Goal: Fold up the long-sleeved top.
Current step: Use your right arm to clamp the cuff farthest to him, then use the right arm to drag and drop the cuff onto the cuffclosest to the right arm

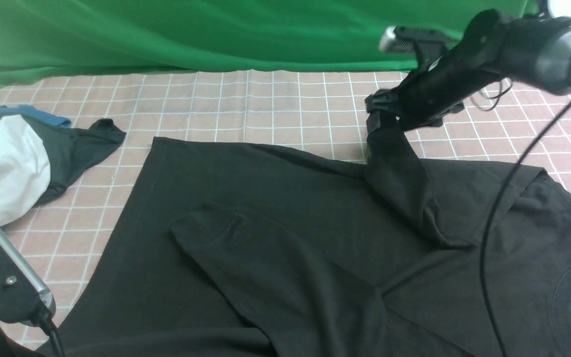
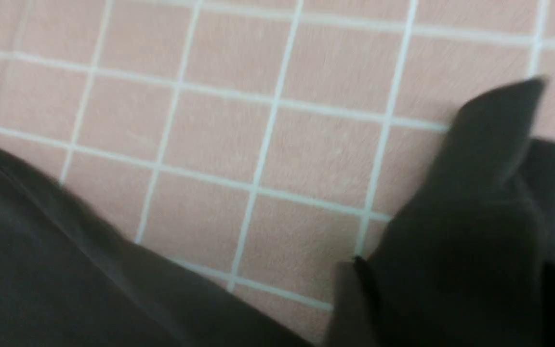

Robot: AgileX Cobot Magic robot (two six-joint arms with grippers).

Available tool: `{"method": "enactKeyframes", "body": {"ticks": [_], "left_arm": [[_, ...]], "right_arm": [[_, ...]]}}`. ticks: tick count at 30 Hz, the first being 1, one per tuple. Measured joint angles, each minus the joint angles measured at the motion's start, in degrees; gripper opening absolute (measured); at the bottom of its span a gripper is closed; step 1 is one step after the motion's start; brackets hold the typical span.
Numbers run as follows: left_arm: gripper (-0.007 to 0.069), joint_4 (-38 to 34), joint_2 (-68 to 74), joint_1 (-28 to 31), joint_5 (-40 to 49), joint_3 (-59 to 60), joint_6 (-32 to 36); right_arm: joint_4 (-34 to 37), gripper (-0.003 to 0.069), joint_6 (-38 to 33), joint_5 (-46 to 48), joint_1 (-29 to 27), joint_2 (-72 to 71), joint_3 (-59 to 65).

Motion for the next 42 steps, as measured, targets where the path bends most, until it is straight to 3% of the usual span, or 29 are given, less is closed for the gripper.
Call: {"method": "enactKeyframes", "body": {"ticks": [2,7,9,15,27,32,35,37,38,39,42], "left_arm": [[0.0035,0.00,0.00,0.00,0.39,0.00,0.00],[0.0035,0.00,0.00,0.00,2.05,0.00,0.00],[0.0035,0.00,0.00,0.00,2.05,0.00,0.00],[0.0035,0.00,0.00,0.00,2.05,0.00,0.00],[0.0035,-0.08,0.00,0.00,0.84,0.00,-0.05],[0.0035,-0.08,0.00,0.00,-1.66,0.00,-0.05],[0.0035,-0.08,0.00,0.00,-1.93,0.00,-0.05],[0.0035,-0.08,0.00,0.00,-1.99,0.00,-0.05],[0.0035,-0.09,0.00,0.00,-1.99,0.00,-0.05],[0.0035,-0.14,0.00,0.00,-1.99,0.00,-0.05],[0.0035,-0.20,0.00,0.00,-1.99,0.00,-0.05]], "right_arm": [[0.00,0.0389,0.34,0.78,0.00,0.67,-0.71],[-0.06,0.0089,-2.69,2.05,0.00,0.45,-1.47],[0.06,0.0053,-4.10,3.05,0.07,-0.36,-1.47],[1.58,0.0039,-9.99,7.89,2.70,-6.93,-0.86],[2.62,0.0039,-15.92,4.74,16.53,-16.61,15.82],[2.67,0.0057,-15.77,3.26,21.87,-16.61,21.04],[2.62,0.0118,-15.71,5.42,23.35,-16.61,22.05],[2.44,0.0276,-15.14,11.62,23.83,-16.61,21.44],[2.44,0.0288,-15.14,12.25,23.83,-16.61,21.31],[1.96,0.0368,-14.52,16.38,23.83,-16.61,20.26],[1.53,0.0460,-12.16,21.16,23.92,-16.75,17.62]]}}
